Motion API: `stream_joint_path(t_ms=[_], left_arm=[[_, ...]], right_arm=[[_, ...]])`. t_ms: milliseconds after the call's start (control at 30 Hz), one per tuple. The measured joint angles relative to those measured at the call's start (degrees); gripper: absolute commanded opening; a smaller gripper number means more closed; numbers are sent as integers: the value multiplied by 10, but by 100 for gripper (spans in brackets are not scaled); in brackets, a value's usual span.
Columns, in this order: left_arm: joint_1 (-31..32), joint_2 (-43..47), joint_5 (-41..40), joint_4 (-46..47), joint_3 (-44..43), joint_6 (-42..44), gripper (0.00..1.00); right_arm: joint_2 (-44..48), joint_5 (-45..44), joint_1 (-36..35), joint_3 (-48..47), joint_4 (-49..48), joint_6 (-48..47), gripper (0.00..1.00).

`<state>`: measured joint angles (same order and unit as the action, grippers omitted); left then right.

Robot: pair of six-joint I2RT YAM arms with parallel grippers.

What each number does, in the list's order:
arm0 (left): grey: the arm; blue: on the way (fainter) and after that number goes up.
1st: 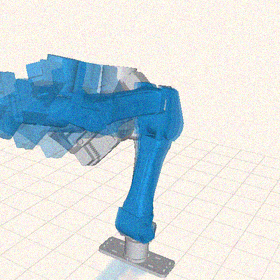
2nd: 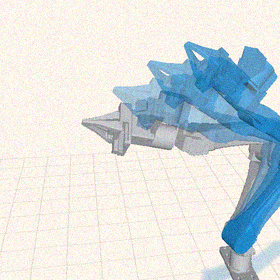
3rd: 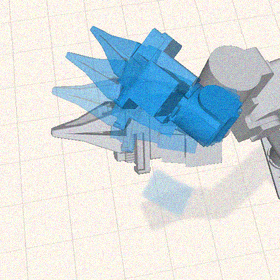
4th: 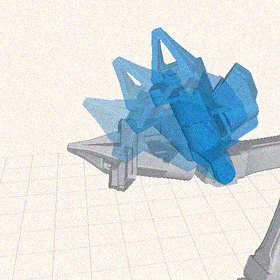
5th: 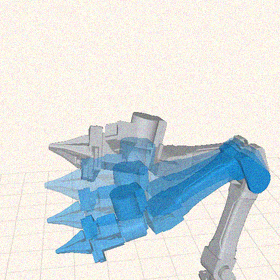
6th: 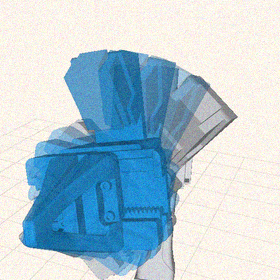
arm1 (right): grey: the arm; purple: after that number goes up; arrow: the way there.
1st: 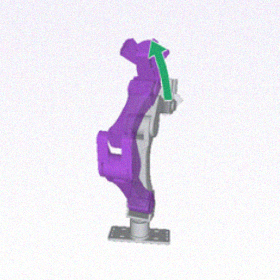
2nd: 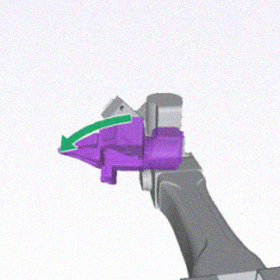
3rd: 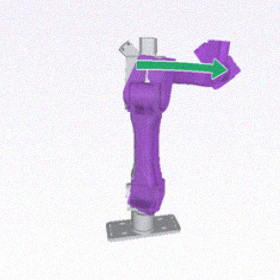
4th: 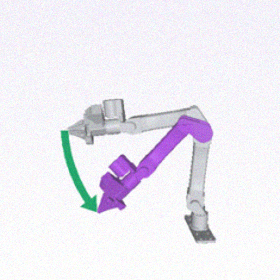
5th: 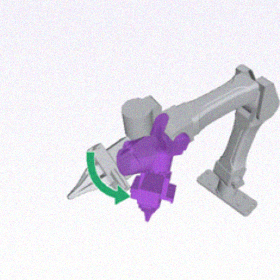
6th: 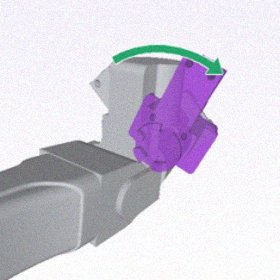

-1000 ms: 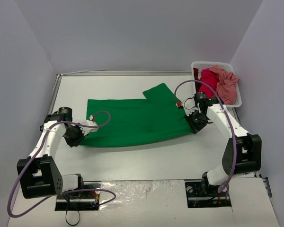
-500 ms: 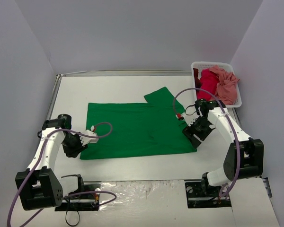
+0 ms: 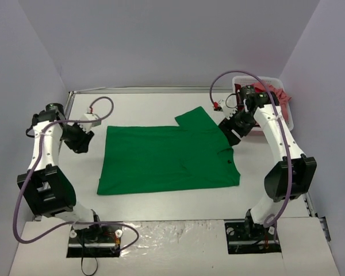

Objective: Fold and stack the t-shirts
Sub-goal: Fold the flattened tshirt in 1/3 of the way, then grap the side of the flattened tshirt furthest away from the robot with both arms

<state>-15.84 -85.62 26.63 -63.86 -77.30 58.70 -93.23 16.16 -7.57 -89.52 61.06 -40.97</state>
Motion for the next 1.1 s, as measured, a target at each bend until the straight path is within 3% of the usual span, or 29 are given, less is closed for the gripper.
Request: stream_joint_path(t_ms=[133,333,567,800,1100], left_arm=[[-35,-100,80,57,-104,-109,38],[-54,-315,212,50,-267,-202,38],[-56,-466,295,31,-324,-263,39],[-57,-524,339,57,-394,-350,39],[-53,-563,353,129,-416,-460,39]], right_arm=[[-83,44,2,-136,-43,30,64],[-276,175,18,-324,-108,118,62],[-446,269,27,-383,-106,148,62],[-473,315,28,-396,-81,141,62],[-473,342,47,-409,-70,127,62]])
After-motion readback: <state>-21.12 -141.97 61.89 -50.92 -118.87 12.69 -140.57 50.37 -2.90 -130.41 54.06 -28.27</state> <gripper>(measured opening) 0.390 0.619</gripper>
